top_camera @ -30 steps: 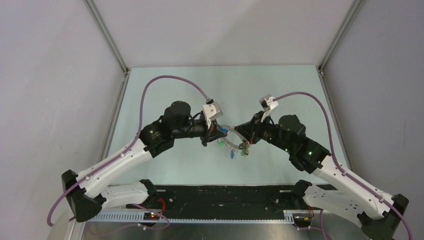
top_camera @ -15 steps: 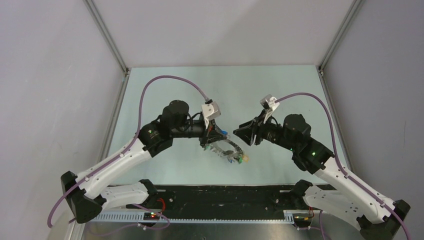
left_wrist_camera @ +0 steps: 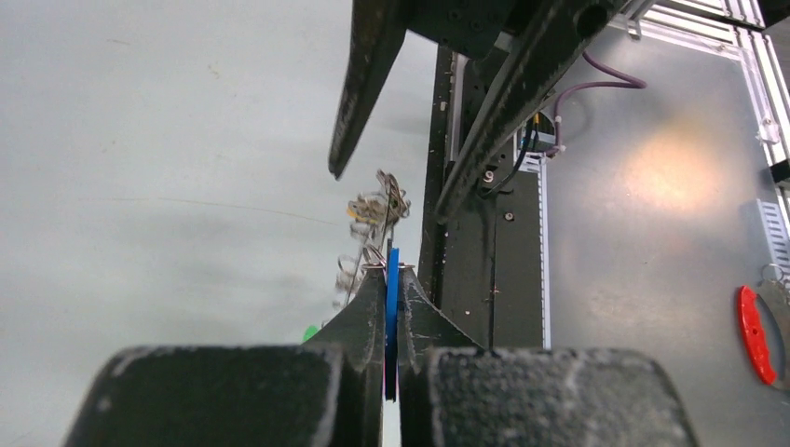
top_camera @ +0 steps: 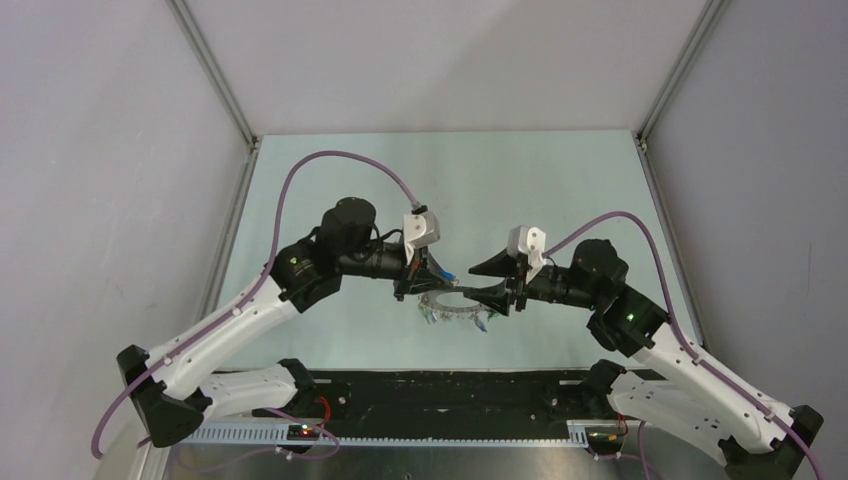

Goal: Remove the keys from the keyring

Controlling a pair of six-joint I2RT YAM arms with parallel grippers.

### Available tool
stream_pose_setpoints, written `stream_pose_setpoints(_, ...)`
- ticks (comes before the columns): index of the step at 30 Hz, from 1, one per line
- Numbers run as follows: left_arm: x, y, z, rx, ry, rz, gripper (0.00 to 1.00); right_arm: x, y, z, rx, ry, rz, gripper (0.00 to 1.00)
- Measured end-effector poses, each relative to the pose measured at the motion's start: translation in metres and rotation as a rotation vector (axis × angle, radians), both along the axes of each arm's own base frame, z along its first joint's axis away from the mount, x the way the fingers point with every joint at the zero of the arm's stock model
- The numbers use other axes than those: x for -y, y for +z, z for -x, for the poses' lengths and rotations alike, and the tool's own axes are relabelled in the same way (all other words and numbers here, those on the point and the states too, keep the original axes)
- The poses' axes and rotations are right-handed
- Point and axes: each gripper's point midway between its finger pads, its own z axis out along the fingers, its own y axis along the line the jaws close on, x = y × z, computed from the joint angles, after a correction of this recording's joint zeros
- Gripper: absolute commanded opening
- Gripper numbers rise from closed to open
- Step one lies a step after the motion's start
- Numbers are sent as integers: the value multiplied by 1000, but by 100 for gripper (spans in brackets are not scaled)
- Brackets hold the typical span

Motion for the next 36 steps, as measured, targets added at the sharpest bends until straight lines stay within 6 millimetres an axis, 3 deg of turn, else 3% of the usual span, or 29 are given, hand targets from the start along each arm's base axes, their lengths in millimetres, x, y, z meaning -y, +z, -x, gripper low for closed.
stream_pose_setpoints(7, 0, 9, 6, 16, -44, 17, 0, -9, -3, 17, 117, 125, 30, 53)
stream_pose_setpoints(19, -2, 6, 13, 11, -81, 9, 0, -24, -11, 8, 180, 162, 48, 51)
stream_pose_setpoints(26, -4, 6, 16, 15, -90, 7, 0, -30, -11, 11, 199, 207, 38, 32)
stream_pose_setpoints(32, -5, 7, 15, 29, -85, 7, 0, -32, -11, 17, 199, 239, 35, 2)
stream_pose_setpoints(36, -8, 8, 15, 40, -74, 3, 0, -31, -9, 18, 200, 241, 30, 0)
